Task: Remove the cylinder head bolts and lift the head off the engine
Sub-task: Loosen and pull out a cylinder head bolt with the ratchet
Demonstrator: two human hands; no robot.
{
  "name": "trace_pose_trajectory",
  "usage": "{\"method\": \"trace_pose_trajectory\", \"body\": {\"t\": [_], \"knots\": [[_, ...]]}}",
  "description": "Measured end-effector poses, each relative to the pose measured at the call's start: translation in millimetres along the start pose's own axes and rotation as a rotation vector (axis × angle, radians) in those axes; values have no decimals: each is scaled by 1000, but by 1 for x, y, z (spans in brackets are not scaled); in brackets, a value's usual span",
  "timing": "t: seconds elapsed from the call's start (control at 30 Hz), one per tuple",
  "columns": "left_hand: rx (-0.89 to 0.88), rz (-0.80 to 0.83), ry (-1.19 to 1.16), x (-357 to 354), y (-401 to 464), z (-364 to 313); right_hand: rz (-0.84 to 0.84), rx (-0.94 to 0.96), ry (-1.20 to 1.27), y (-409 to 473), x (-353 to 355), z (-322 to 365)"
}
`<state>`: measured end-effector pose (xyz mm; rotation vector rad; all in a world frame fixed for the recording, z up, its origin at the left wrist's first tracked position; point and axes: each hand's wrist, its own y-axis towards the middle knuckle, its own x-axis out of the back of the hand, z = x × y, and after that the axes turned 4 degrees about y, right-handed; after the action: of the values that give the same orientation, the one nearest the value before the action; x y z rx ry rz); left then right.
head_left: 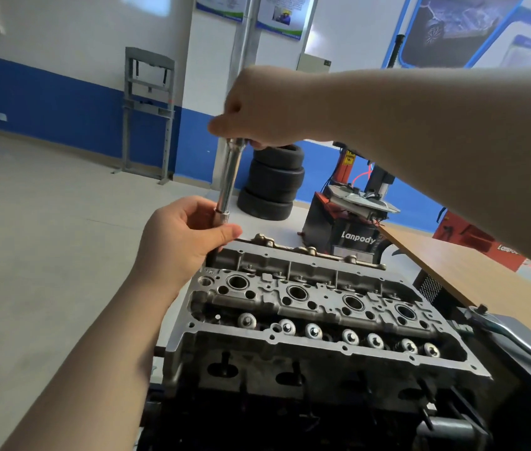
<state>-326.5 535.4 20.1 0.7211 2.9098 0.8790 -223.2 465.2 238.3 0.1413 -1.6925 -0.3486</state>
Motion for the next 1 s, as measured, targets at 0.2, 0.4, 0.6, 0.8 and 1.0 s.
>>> {"method": "trace_pose_trajectory", "body": {"t": [0.2,0.4,0.6,0.8,1.0], "knots": [[76,209,-213,8,5,7,90,147,94,-13,9,0],[56,57,-147,3,3,3,-13,-16,-70,-2,6,3],[55,119,-148,6,6,8,105,63,36,-10,11,-1],[52,77,-111,3,5,7,13,-35,177,-7,9,-2],[-7,-12,21,3,4,5,47,23,-10,-6,9,6]]}}
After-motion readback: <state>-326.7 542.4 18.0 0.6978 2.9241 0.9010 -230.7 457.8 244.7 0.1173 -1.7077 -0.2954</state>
